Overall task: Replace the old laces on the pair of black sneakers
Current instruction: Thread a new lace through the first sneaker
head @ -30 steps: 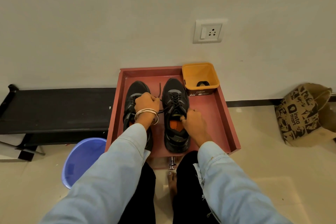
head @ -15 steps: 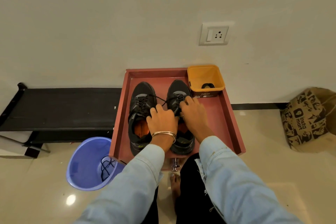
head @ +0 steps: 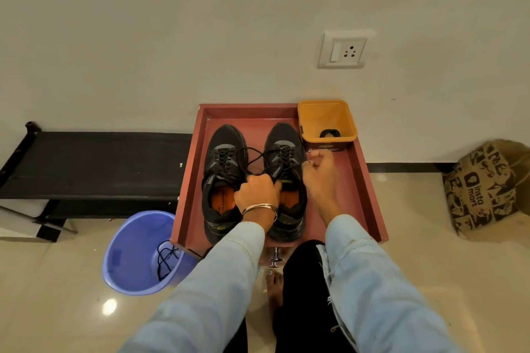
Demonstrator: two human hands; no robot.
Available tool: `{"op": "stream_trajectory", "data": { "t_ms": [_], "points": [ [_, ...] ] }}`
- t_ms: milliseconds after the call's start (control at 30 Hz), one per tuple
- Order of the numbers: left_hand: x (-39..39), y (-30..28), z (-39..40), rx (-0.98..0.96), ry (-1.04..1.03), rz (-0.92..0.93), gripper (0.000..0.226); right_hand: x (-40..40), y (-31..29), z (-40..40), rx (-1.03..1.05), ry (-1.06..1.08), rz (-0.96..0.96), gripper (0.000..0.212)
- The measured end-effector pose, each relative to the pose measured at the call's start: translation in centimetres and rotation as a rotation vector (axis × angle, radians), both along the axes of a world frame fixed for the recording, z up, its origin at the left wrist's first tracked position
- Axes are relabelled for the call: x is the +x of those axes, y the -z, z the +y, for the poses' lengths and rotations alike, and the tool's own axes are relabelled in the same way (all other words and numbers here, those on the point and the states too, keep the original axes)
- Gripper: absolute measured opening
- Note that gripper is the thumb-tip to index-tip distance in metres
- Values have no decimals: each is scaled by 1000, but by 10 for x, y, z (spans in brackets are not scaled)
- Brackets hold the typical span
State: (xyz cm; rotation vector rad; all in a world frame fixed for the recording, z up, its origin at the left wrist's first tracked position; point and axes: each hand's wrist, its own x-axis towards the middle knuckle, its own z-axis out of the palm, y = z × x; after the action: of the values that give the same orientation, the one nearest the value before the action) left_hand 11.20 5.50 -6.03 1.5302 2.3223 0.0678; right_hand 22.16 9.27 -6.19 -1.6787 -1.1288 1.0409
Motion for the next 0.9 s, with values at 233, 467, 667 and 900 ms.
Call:
{"op": "stream_trajectory", "data": {
  "t_ms": [233,467,667,900],
  "points": [
    [1,3,3,-11,34,-22,41,-14,3,-3,408,-469,-1140,12],
    [1,2,3,13,52,-39,36,5,-26,-12,190,159,246,18],
    [1,2,0,15,38,-44,37,11,-30,-11,16,167,475,4],
    [2,-1,0,-5,52,-23,34,-9,-12,-2,197,-613,-1216,24]
  ]
}}
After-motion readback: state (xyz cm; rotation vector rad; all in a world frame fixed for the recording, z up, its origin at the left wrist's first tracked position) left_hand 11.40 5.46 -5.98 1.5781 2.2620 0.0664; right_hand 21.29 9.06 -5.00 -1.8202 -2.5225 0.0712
